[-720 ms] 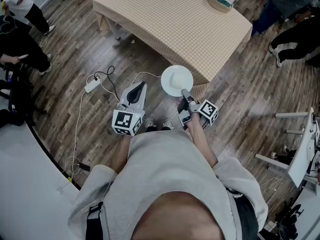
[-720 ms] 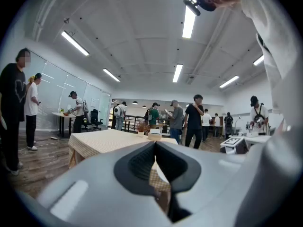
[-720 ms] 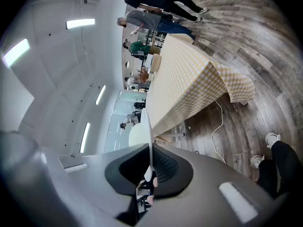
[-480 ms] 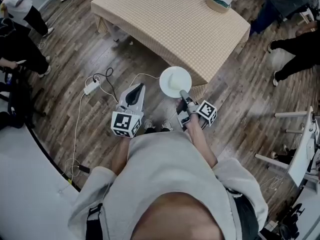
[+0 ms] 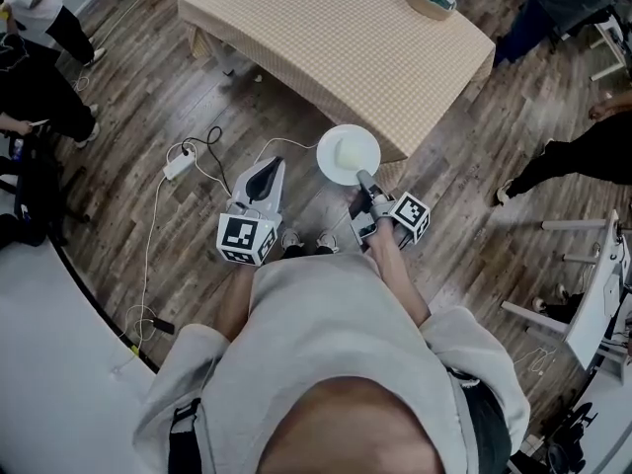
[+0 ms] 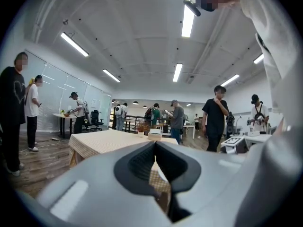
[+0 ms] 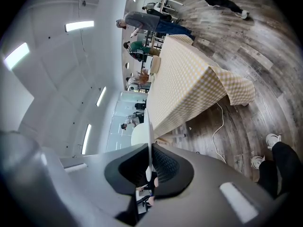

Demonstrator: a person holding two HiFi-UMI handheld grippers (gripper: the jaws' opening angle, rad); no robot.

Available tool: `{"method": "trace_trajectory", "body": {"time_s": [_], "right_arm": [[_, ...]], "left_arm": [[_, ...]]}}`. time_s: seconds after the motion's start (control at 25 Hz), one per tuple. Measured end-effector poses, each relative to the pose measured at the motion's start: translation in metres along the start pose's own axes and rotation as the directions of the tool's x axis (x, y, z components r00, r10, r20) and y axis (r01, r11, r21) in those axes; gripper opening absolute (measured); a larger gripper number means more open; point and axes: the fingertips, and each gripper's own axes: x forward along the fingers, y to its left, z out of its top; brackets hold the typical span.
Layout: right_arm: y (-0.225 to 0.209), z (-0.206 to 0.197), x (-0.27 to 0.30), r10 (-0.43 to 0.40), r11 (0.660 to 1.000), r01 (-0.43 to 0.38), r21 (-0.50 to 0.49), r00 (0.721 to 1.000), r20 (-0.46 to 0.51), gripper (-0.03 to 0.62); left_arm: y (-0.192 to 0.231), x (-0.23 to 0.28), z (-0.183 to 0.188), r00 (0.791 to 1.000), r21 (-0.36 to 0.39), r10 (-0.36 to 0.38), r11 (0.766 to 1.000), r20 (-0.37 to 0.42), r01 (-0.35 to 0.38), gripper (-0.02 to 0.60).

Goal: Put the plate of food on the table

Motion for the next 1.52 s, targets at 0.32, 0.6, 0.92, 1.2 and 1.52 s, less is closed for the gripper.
{"method": "trace_trajectory", "body": {"time_s": [0.32,0.6,0.92,1.2,1.52], "right_arm": [[-0.001,0.012,-0.003,0.030,0.999,-0.031,-0.015,0.999,-0.024,0.015],[-0.010,0.020,-0.012,0.010,1.000,-0.011,-0.020,0.998,-0.057,0.015],[-0.018,0.033,-0.013,0.026,1.000,-0.026,-0.007,0.996,-0.082,0.015],[-0.016,0.045,-0.006,0.051,0.998,-0.053,-0.016,0.995,-0.085,0.017],[-0.018,0.058,0.011,0.002,0.999,-0.005,-0.032,0.996,-0.089,0.017]], "left_arm": [[-0.013,0.002,-0.001,1.000,0.009,0.021,1.000,-0.005,-0.021,0.008],[-0.032,0.004,-0.008,0.999,0.002,0.047,0.999,-0.018,-0.047,0.008],[-0.044,0.014,-0.013,0.997,-0.001,0.075,0.997,-0.027,-0.075,0.008],[-0.045,0.026,-0.012,0.997,0.008,0.074,0.997,-0.025,-0.074,0.008],[-0.034,0.047,-0.008,0.998,0.021,0.069,0.997,-0.015,-0.069,0.008]]}}
